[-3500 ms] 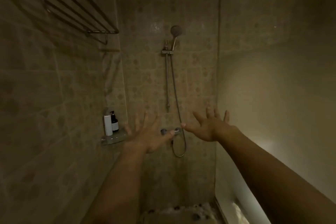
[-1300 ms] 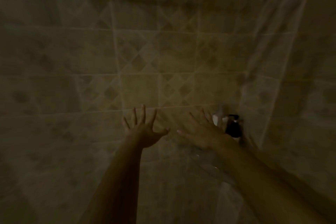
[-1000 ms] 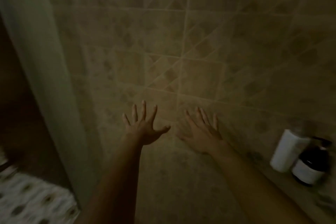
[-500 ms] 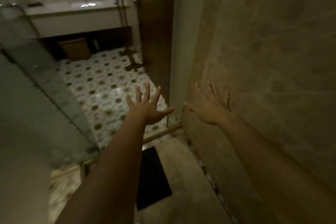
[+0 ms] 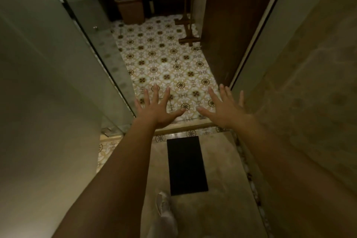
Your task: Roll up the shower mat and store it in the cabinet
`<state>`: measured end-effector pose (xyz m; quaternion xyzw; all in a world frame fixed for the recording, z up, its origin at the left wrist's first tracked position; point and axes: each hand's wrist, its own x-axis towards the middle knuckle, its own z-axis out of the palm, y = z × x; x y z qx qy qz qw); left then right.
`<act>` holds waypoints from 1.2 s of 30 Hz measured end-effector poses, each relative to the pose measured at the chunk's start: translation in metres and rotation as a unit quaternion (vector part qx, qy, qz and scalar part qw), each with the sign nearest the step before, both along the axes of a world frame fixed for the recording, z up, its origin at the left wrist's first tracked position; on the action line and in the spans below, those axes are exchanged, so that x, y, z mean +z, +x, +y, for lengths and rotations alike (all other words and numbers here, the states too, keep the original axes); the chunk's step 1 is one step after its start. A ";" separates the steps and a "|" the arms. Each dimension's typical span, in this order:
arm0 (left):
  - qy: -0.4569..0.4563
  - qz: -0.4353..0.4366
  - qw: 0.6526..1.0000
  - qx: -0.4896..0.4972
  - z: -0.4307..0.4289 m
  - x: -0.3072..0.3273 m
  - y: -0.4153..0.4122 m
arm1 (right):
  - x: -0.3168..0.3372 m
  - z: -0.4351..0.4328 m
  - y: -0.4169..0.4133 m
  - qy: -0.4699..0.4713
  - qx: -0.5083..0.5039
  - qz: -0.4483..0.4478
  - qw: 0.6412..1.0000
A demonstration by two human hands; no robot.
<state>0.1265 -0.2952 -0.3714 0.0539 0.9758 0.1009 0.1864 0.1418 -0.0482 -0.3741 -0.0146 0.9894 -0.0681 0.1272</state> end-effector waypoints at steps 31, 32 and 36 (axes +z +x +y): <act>-0.028 -0.082 0.996 -0.016 0.016 -0.844 -0.126 | -0.847 0.040 -0.162 0.009 0.119 -0.160 0.980; -0.033 -0.076 0.996 -0.023 0.014 -0.864 -0.132 | -0.865 0.040 -0.166 0.007 0.120 -0.150 0.981; -0.047 -0.066 0.995 -0.053 0.011 -0.904 -0.145 | -0.898 0.039 -0.174 -0.013 0.117 -0.093 0.989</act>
